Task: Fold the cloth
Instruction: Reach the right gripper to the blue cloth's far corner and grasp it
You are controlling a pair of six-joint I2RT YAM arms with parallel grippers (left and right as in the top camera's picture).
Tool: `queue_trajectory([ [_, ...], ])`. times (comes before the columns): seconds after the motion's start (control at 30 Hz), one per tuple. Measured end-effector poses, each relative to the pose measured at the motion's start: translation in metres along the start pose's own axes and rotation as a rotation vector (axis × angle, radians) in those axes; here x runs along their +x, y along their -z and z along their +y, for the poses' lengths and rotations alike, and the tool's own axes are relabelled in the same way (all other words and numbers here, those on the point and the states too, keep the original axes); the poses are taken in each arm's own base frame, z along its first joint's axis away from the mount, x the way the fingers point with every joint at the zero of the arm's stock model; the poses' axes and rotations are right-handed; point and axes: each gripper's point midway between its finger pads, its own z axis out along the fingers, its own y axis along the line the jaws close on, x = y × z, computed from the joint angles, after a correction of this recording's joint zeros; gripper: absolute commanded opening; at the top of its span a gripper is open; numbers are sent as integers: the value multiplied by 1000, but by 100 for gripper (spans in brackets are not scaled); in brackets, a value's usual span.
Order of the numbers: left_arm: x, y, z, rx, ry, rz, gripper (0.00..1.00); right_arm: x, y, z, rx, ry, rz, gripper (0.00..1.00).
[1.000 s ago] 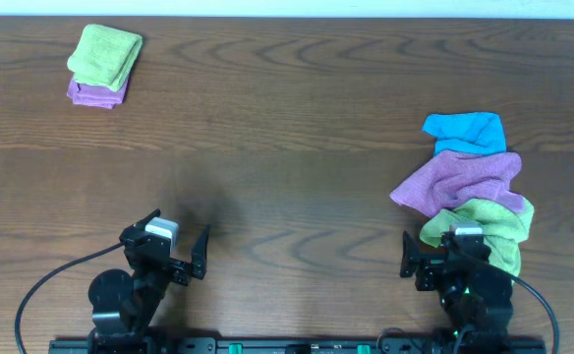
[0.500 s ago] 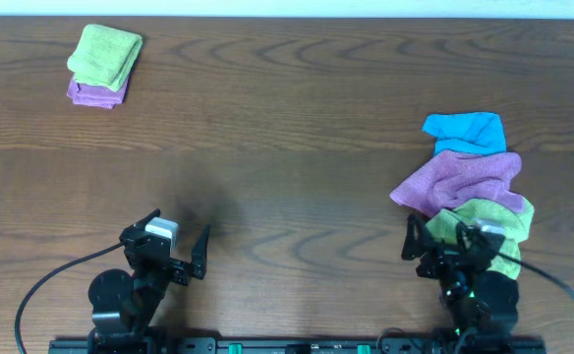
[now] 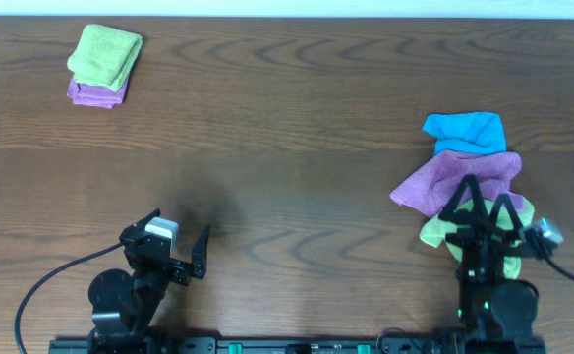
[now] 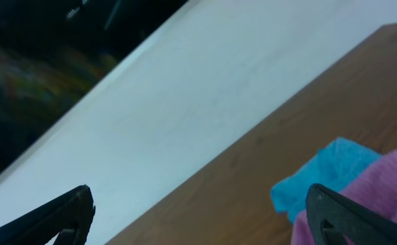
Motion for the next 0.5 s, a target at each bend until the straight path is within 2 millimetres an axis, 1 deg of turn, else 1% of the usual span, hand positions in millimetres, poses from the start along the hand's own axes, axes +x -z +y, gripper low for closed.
queue_trajectory([
  [0.13,0,0,0,0,0,0,96,30,-22,-17,104,63,141,99],
  [0.17,0,0,0,0,0,1,96,36,-28,-19,125,82,181,99],
  [0.23,0,0,0,0,0,1,95,42,-46,-14,156,128,267,99],
  [0.33,0,0,0,0,0,1,95,40,-67,0,195,193,378,99],
  [0.4,0,0,0,0,0,0,96,31,-85,15,214,252,441,99],
  [0.47,0,0,0,0,-1,0,95,21,-102,24,244,300,480,99],
  [0.5,0,0,0,0,0,0,95,15,-113,28,264,328,495,99],
])
